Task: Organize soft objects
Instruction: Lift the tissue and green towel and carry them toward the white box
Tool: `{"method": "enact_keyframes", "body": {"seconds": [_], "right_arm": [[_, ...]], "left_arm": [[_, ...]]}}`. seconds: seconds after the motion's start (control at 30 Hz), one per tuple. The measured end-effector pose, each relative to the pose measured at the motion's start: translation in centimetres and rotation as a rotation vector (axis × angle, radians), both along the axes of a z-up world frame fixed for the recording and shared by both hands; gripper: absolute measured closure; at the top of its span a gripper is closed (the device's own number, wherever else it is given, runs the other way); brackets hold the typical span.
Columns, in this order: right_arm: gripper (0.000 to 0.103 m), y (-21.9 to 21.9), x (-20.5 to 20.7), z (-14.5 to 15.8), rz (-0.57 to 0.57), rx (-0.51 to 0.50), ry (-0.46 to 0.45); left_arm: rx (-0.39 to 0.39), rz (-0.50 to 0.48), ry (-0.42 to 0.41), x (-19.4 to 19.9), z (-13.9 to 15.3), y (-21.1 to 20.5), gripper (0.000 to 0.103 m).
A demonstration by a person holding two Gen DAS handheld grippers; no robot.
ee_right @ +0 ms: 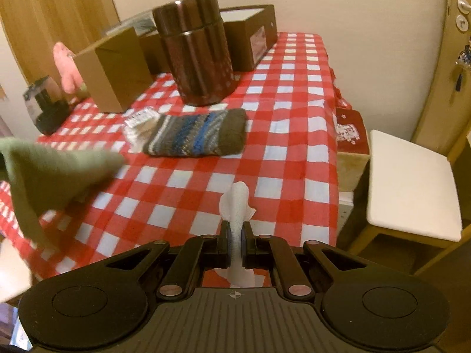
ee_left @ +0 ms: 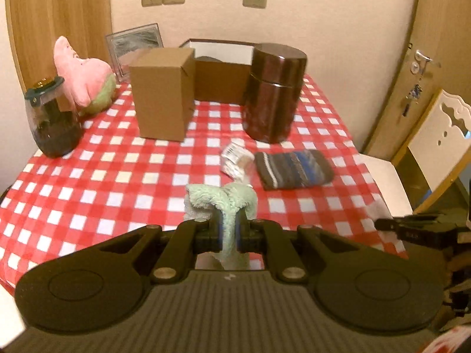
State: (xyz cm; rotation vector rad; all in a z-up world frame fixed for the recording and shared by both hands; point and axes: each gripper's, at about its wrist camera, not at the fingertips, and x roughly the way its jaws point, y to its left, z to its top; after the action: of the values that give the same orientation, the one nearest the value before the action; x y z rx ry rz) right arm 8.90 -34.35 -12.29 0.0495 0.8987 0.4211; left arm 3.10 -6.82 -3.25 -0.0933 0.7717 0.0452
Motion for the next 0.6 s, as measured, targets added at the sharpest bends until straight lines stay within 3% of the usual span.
{"method": "enact_keyframes", "body": {"seconds": [0.23,0.37,0.43,0.53,0.6], "right_arm": [[0.097,0.2,-0.4,0.8,0.001,0.026,-0.02],[0.097,0.4,-0.4,1.2,-0.02,0.011,-0.022],[0.097,0.5,-0.1,1.3,-0.041,0.007,-0.022],[0.097,0.7,0.4,1.3,-0.082,0.02,-0.013],[0.097,0.9,0.6,1.4,-0.088,0.02,-0.022]], "left_arm": [[-0.028,0.009,0.103,3.3,-4.4,-0.1,0.094],[-0.031,-0.03,0.184,6.0,-8.1,0.4,0.086],[-0.018,-0.032,0.217,6.9,-9.6,0.8,0.075],[0.033,-0.034,0.233,7.4,-10.9,1.3,0.046],[0.046,-0.035,0.231,7.5,-11.3,1.9,0.037]]}}
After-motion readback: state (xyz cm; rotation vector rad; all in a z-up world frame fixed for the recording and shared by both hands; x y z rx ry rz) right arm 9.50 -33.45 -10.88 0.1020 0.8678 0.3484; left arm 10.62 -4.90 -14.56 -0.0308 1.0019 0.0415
